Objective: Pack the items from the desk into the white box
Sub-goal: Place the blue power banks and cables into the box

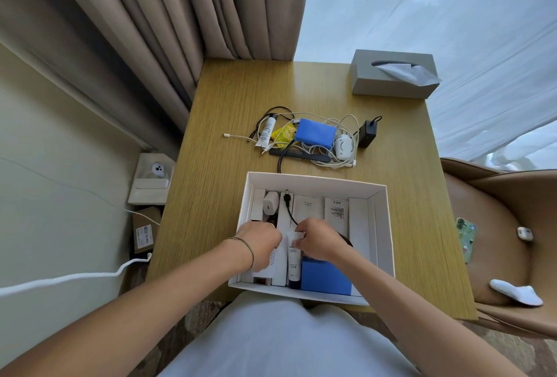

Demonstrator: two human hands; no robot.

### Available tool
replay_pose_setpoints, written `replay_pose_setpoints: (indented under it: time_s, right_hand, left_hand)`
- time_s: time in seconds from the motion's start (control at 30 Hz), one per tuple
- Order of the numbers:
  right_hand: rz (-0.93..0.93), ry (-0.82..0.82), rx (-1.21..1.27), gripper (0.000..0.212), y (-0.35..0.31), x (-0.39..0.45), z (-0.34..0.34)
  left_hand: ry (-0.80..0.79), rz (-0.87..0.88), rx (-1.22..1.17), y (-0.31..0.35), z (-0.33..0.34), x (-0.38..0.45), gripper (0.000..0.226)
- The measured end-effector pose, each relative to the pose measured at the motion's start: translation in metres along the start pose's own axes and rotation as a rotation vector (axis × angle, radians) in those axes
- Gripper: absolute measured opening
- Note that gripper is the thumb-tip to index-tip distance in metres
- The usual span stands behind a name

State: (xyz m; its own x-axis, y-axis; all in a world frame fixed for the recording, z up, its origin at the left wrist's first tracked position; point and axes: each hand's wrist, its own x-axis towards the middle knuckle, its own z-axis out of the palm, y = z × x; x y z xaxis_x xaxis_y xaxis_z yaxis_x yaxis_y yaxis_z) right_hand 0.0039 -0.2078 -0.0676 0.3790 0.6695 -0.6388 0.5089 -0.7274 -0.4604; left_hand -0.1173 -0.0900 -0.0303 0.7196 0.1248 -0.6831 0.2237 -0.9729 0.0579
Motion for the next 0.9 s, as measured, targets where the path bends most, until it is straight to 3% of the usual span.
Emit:
replay_pose_setpoints:
  time_s: [0.17, 0.27, 0.43, 0.6, 0.73, 0.9]
  right_hand:
    - [0.018, 0.107, -0.122, 0.020, -0.002, -0.002, 0.005]
    - [-0.032, 0.159, -0.230, 0.017, -0.006, -0.006, 0.006]
    - [-0.172, 0.340, -0.211, 0.027, -0.014, -0.014, -0.012]
    - [-0.191, 0.519, -0.062, 0.022, -0.022, -0.017, -0.065]
    - [-0.137, 0.584, 0.068, 0.019, -0.018, -0.013, -0.111]
    - [-0.034, 0.635, 0.136, 0.020, 0.004, 0.007, -0.156]
  left_hand:
    - [0.030, 0.000, -0.027, 0.000, 0.001, -0.001, 0.023]
    - [0.116, 0.001, -0.135, -0.002, -0.003, -0.001, 0.030]
    - [0.454, 0.008, -0.366, -0.007, -0.028, -0.004, 0.025]
    - [0.737, 0.046, -0.508, -0.017, -0.068, -0.001, 0.015]
    - [0.806, 0.018, -0.553, -0.024, -0.097, 0.010, 0.012]
    - [0.769, -0.008, -0.593, -0.026, -0.120, 0.035, 0.014]
